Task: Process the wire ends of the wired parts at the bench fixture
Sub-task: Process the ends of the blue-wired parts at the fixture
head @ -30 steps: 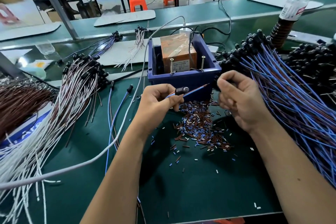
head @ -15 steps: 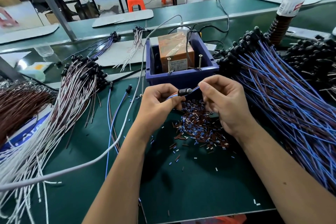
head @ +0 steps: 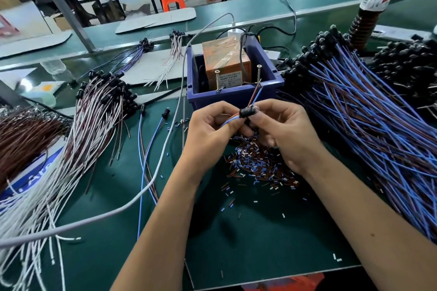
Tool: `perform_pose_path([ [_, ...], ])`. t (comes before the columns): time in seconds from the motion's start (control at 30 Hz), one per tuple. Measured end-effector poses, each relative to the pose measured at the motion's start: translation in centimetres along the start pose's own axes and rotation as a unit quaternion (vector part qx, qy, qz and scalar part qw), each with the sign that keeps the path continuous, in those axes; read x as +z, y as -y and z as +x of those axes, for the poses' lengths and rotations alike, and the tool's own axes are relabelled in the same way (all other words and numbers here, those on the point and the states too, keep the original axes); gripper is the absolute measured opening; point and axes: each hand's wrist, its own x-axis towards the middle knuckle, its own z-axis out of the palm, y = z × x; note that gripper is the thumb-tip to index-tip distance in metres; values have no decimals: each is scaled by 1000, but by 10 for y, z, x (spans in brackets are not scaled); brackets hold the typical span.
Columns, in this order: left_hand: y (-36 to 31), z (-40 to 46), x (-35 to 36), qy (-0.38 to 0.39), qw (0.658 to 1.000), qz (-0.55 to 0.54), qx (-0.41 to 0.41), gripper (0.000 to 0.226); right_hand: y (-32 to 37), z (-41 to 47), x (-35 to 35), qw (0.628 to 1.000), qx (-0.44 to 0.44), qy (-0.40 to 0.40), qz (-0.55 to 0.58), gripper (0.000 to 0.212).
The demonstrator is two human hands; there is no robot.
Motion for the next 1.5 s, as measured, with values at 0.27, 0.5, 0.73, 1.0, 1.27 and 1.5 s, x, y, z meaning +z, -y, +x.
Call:
perform_pose_path([
  [0.27,4,-1,2,-202,953,168,149,11,3,1,7,998,-33,-43,-19,16],
  [0.5,7,0,-2,-340,909,182,160,11,4,1,7,997,19,-72,-3,13],
  [0.73,4,2,0,-396,899,139,125,12,3,4,9,996,18,-92,8,17],
  [1.0,-4,-1,7,-371,910,132,132,12,2,5,6,997,24,-77,10,19],
  [1.27,-7,-3,9,-378,907,136,127,22,2,5,6,996,25,-81,0,18],
  [1.5,-16,-4,21,-425,894,56,132,16,6,0,8,996,-8,-87,-11,24],
])
